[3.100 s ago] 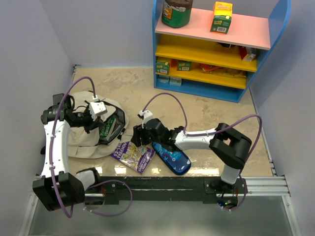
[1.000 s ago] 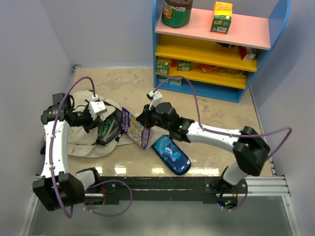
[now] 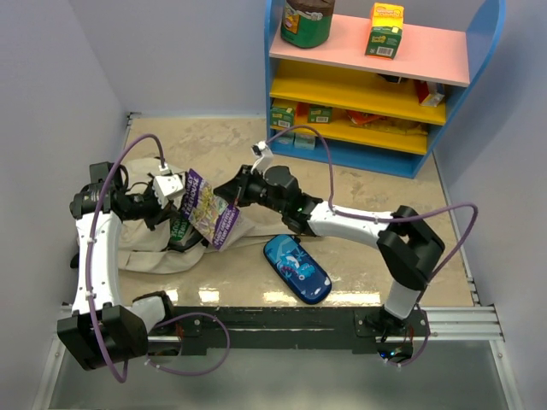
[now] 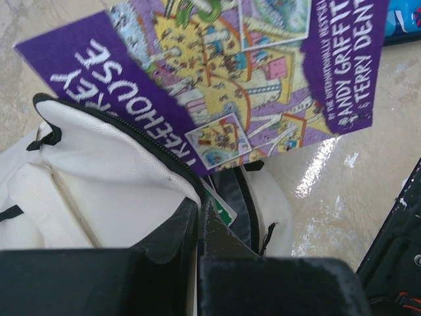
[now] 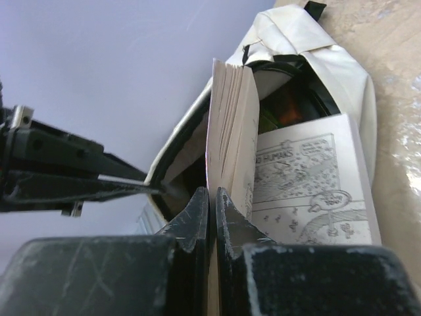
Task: Pack the student bag
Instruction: Place the book in the student bag.
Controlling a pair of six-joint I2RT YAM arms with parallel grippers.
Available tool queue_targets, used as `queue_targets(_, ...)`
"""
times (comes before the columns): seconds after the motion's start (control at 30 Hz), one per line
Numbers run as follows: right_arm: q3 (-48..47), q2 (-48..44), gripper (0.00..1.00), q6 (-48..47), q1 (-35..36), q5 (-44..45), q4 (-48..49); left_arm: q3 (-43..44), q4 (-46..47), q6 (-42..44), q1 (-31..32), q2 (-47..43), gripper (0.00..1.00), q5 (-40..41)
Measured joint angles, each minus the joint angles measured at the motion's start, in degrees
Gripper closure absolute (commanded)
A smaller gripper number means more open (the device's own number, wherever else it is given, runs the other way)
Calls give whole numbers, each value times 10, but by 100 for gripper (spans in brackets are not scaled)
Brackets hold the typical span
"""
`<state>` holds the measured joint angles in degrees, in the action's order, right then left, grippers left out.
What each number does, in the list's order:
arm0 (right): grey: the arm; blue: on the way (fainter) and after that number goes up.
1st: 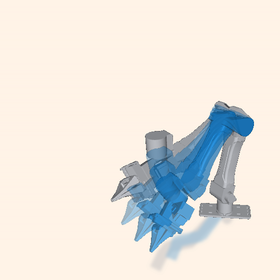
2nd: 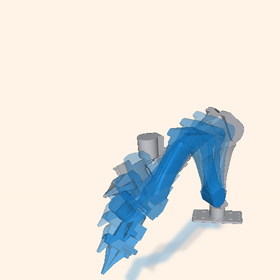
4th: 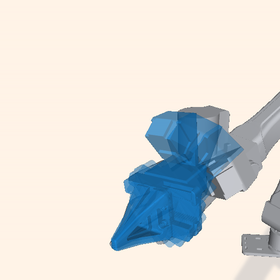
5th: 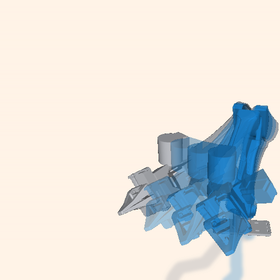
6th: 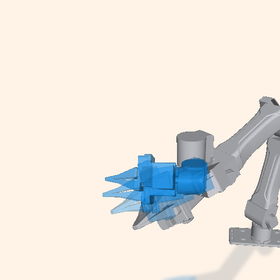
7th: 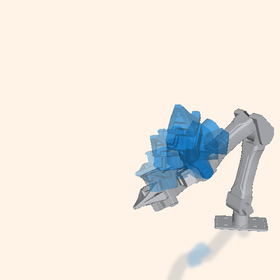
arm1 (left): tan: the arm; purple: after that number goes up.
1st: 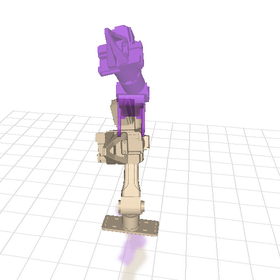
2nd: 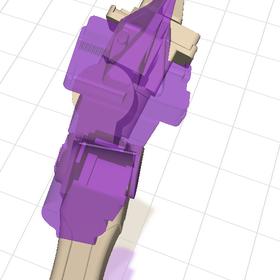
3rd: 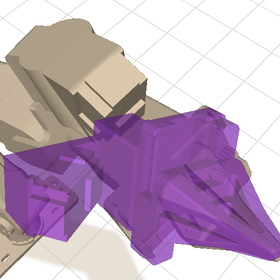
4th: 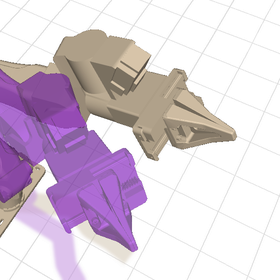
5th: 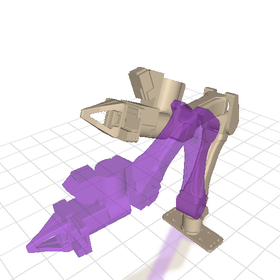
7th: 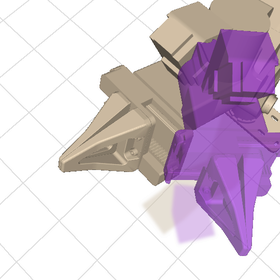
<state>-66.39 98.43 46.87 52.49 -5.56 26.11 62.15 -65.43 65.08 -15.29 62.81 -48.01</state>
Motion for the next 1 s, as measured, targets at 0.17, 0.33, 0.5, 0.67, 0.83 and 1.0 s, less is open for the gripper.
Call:
queue_targets(0.17,-20,93,100,51,1,0,69,6,0,-2,0,-1,100,2)
queue_targets(0.33,-38,175,100,71,12,16,70,14,-2,-4,0,-1,100,3)
queue_targets(0.5,-51,197,100,71,27,29,45,14,-5,-4,0,0,100,2)
queue_targets(0.67,-116,216,38,38,33,30,-16,15,-12,-4,0,1,100,0)
queue_targets(0.83,-114,181,22,-28,36,55,-71,15,-15,-3,0,2,100,0)
queue_targets(1.0,-66,85,31,-90,37,82,-130,15,-15,-3,0,4,100,0)
